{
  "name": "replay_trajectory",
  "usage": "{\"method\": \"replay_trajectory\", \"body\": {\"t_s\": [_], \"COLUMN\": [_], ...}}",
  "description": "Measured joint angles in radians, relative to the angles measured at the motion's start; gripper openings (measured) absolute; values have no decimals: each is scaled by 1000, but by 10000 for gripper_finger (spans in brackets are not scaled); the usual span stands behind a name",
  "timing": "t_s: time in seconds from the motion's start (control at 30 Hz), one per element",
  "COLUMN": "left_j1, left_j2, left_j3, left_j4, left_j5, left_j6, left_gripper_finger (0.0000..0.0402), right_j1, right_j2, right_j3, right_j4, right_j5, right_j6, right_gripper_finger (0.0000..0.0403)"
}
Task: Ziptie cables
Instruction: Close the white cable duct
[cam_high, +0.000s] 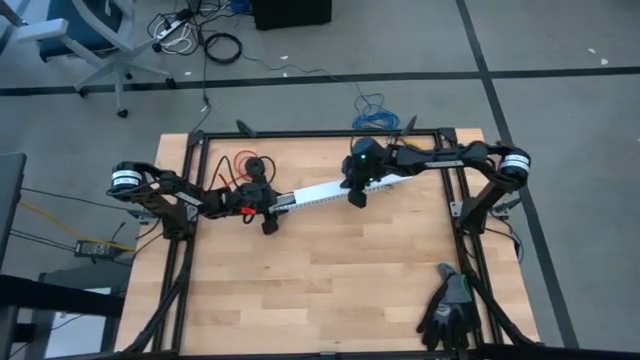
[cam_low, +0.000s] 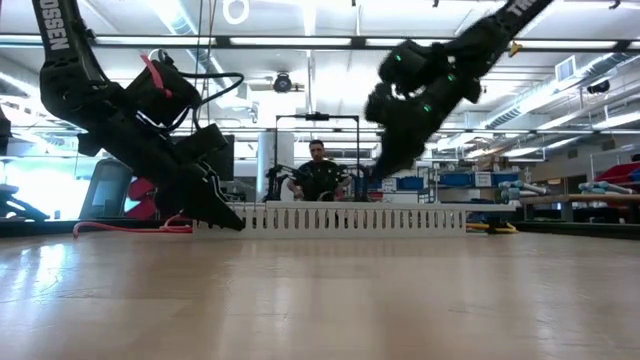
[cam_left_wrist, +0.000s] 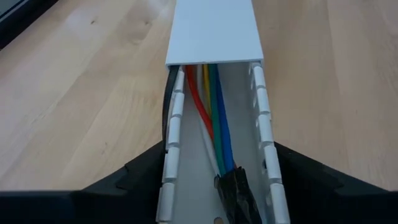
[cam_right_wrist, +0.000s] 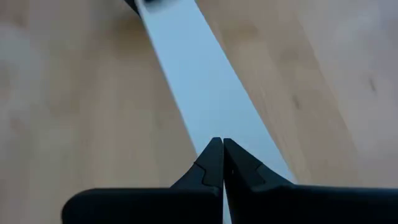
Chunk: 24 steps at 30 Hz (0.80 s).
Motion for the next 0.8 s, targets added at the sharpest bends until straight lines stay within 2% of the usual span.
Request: {"method": "replay_trajectory", "body": {"t_s": [0.13,0.27,0.4,0.57,0.67,0.8], "left_j1": [0,0,0,0,0,0], "left_j2": [0,0,0,0,0,1], "left_j3": [0,0,-2,-2,-2,-2], "left_j4": [-1,-3,5,6,7,9], "left_j5": [1,0,0,1,1,2], "left_j6": [-11,-15,-16,-16,-16,-14], "left_gripper_finger": [257,257,257,257,257,257], "right_j1": [-36,-46,-4,30,36,39], "right_j2": [-10,61,230,400,443,441], "right_j3": [-84,-116,-31,117,159,192], "right_j4": [46,227,367,410,473,472], "right_j5": [3,-28,-91,-163,-205,-215], "right_j6": [19,60,88,81,100,93], "right_gripper_finger": [0,0,0,0,0,0]}}
